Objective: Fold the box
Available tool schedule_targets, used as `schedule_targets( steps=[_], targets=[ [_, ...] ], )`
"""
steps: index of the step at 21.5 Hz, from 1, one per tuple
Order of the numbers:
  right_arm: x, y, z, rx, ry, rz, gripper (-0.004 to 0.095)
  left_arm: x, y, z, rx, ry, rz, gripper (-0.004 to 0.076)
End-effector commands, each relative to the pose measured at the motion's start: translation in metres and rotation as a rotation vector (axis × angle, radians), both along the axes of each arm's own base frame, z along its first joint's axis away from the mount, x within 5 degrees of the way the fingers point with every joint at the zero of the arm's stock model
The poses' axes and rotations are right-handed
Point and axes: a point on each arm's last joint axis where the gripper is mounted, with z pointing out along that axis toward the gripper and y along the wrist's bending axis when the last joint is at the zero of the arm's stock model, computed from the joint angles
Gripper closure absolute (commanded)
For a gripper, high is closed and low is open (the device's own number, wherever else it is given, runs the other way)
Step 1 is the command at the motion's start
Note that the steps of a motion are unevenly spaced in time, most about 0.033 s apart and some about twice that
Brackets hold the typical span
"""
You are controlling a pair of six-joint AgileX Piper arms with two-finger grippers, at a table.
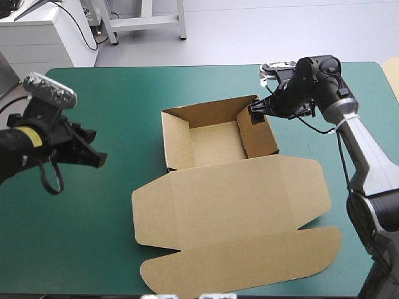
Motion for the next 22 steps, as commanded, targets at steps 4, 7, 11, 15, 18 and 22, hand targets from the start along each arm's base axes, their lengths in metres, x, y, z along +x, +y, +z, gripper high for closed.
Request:
schedule_targets(
  steps=[4,7,11,15,18,22],
  targets=[
    [0.015,0.004,-0.014,-0.003,-0.006,0.029,0.0009,-0.061,0.027,-0.046,0.045,0.051,0.021,0.0731],
    [0.023,0.006,-0.029,-0.013,0.025,0.028,0.0011,-0.075,0.033,-0.065,0.048,0.073,0.026,0.0731],
    [0.027,0.007,-0.035,-0.014,0.030,0.026,0.0325,-0.082,0.036,-0.087,0.064,0.113,0.026,0.0731],
    [0.027,0.007,-0.035,-0.008,0.031,0.026,0.0897,-0.082,0.035,-0.089,0.065,0.114,0.025,0.0731],
    [0.027,0.007,-0.036,-0.010,0.034,0.028,0.0922,-0.081,0.035,-0.089,0.063,0.108,0.024,0.0731],
    [0.027,0.007,-0.036,-0.013,0.035,0.028,0.0929,-0.081,0.035,-0.088,0.061,0.102,0.024,0.0731]
  ],
)
